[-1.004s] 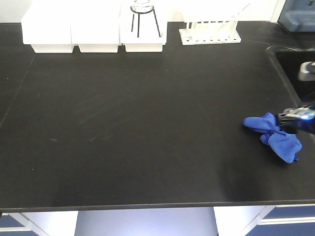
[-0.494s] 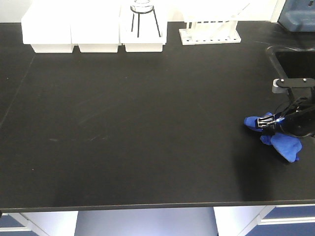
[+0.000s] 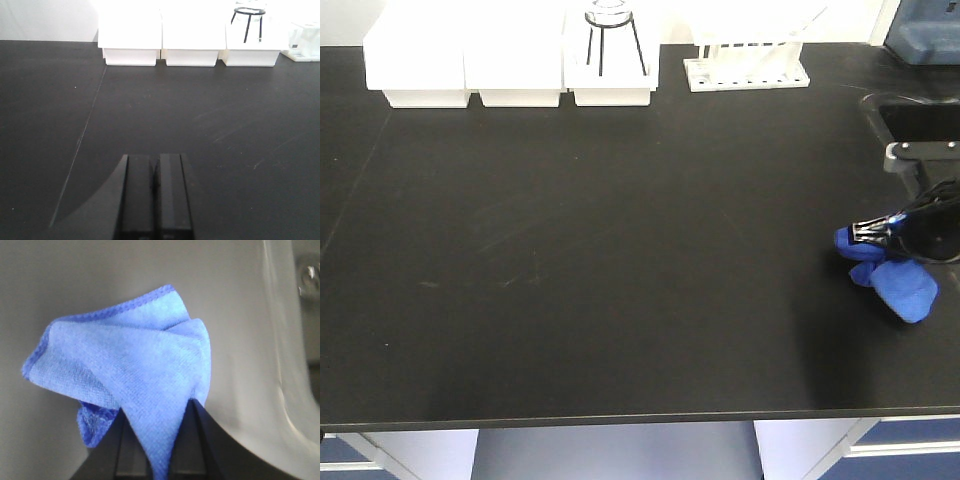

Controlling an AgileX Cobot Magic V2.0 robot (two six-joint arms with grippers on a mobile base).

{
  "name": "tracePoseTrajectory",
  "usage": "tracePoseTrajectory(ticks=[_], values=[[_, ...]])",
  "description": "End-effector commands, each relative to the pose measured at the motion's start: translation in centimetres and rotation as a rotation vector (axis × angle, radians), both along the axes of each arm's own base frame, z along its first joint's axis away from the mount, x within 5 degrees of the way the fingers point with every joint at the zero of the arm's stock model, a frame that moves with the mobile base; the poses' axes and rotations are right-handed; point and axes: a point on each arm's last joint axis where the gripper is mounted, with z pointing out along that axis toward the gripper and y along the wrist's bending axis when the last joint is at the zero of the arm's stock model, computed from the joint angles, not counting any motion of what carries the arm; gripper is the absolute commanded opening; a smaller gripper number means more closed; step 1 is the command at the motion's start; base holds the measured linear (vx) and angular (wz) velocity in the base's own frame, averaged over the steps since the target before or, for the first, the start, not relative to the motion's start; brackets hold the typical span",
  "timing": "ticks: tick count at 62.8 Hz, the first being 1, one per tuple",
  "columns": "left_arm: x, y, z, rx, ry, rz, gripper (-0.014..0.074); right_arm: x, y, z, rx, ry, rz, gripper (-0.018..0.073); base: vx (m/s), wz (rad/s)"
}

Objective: Wipe right workspace with blue cloth
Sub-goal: 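Lift the blue cloth up with the right gripper, then hold the blue cloth raised in the right gripper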

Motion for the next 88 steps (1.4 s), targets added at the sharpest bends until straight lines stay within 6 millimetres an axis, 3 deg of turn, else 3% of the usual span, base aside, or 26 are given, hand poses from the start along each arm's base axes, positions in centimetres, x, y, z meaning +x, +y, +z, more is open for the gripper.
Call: tracePoseTrajectory(ticks=[1,14,22,37,45,49,58,59,60,70,78,88], values=[[0.1,-0.1,-0.2,-0.009,-0.064,-0.017,-0.0006,-0.2,0.0,4.2,-0.002,-0.165,0.002,-0.0009,0.00,0.00],[0.1,-0.1,-0.2,-0.009,-0.064,-0.017,-0.0006,-3.5,1.5,10.6,-0.046,-0.358,0.106,-0.0008,0.00,0.00],[0.1,-0.1,-0.2,-0.009,-0.064,-0.017,-0.0006,-7.1,2.6,14.4,-0.091,-0.450,0.203,-0.0008,0.00,0.00],[0.1,-0.1,-0.2,-0.009,-0.064,-0.017,-0.0006,-14.5,3.0,19.5,-0.049,-0.651,0.221,-0.0008,0.00,0.00],[0.1,-0.1,-0.2,-0.009,-0.064,-0.017,-0.0006,-18.6,2.8,20.8,-0.021,-0.762,0.230,-0.0008,0.00,0.00],[0.1,-0.1,-0.2,-0.009,-0.064,-0.017,-0.0006,-20.3,2.9,20.2,-0.013,-0.791,0.252,-0.0006,0.00,0.00],[0.1,-0.1,-0.2,-0.009,-0.064,-0.017,-0.0006,-23.9,2.9,16.4,0.040,-0.821,0.265,-0.0005,0.00,0.00],[0.1,-0.1,-0.2,-0.009,-0.064,-0.017,-0.0006,-25.7,2.9,12.9,0.040,-0.877,0.283,-0.0005,0.00,0.00],[0.1,-0.1,-0.2,-0.009,-0.064,-0.017,-0.0006,-25.9,2.8,13.0,0.038,-0.898,0.283,-0.0005,0.00,0.00],[0.1,-0.1,-0.2,-0.009,-0.064,-0.017,-0.0006,-25.5,2.8,9.8,0.029,-1.019,0.275,-0.0005,0.00,0.00],[0.1,-0.1,-0.2,-0.009,-0.064,-0.017,-0.0006,-24.7,2.8,8.4,0.023,-1.114,0.268,-0.0005,0.00,0.00],[0.1,-0.1,-0.2,-0.009,-0.064,-0.017,-0.0006,-24.5,2.9,7.6,0.025,-1.114,0.266,-0.0002,0.00,0.00]])
